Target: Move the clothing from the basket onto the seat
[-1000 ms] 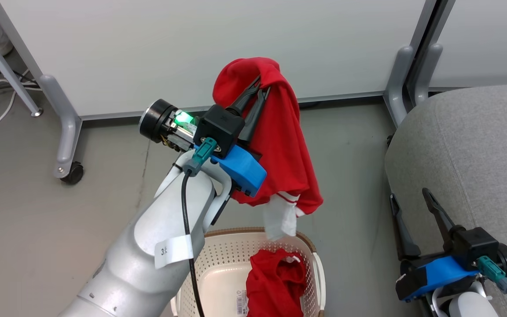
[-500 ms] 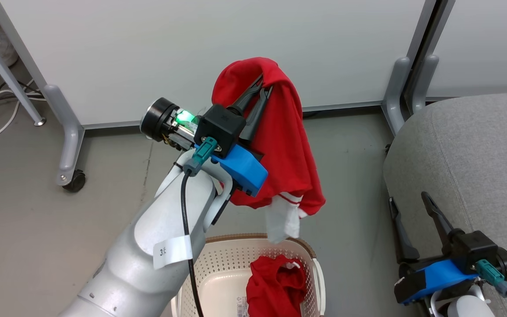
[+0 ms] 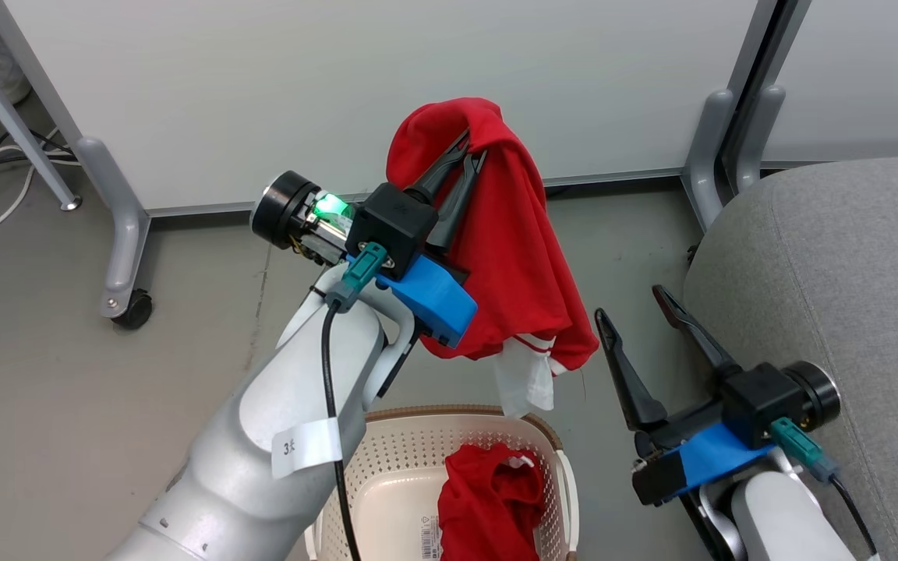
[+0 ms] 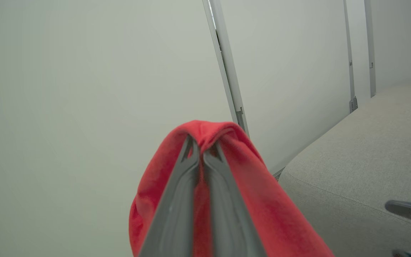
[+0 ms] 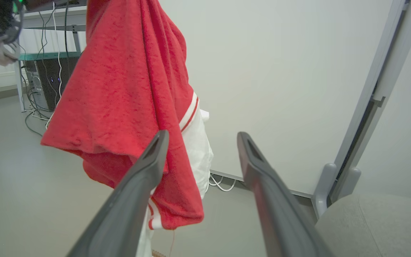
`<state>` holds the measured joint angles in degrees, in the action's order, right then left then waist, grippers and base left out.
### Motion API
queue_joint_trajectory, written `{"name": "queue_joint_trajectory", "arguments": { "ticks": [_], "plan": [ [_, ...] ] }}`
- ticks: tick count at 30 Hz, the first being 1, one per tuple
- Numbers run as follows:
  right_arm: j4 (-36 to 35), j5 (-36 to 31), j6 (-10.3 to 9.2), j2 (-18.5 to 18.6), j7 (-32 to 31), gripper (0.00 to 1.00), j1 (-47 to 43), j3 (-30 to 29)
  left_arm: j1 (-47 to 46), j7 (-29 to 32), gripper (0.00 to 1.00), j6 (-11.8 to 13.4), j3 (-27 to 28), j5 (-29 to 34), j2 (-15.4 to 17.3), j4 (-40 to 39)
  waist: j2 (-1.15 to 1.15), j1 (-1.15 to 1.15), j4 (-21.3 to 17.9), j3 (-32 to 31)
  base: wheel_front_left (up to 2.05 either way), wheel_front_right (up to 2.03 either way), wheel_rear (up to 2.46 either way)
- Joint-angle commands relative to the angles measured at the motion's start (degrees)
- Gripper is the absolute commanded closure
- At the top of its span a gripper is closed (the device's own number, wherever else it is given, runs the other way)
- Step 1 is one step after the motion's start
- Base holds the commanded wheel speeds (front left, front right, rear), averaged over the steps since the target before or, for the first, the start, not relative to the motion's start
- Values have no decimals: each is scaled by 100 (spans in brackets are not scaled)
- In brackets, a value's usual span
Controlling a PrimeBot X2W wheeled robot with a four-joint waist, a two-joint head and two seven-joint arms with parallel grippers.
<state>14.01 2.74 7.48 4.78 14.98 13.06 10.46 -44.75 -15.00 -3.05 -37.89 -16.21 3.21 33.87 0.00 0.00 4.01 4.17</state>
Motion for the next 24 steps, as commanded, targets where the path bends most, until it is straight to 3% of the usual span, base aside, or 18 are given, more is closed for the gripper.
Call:
{"name": "queue_joint_trajectory", "arguments": {
  "ticks": [1, 8, 24],
  "plan": [
    [-15, 70, 3, 78, 32, 0, 210, 203, -73, -28, 100, 9, -12, 0, -1, -34, 0, 0, 9, 21, 0, 0, 0],
    [61, 188, 3, 198, 32, 0, 804, 724, -103, -28, 100, 6, -105, -36, -19, -95, 0, 0, 80, 72, 0, 0, 0],
    [867, 257, 3, 204, 28, 0, 1970, 1160, -212, -28, 100, 62, -520, -214, -35, -380, 0, 0, 353, 260, 0, 0, 0]
  ]
}}
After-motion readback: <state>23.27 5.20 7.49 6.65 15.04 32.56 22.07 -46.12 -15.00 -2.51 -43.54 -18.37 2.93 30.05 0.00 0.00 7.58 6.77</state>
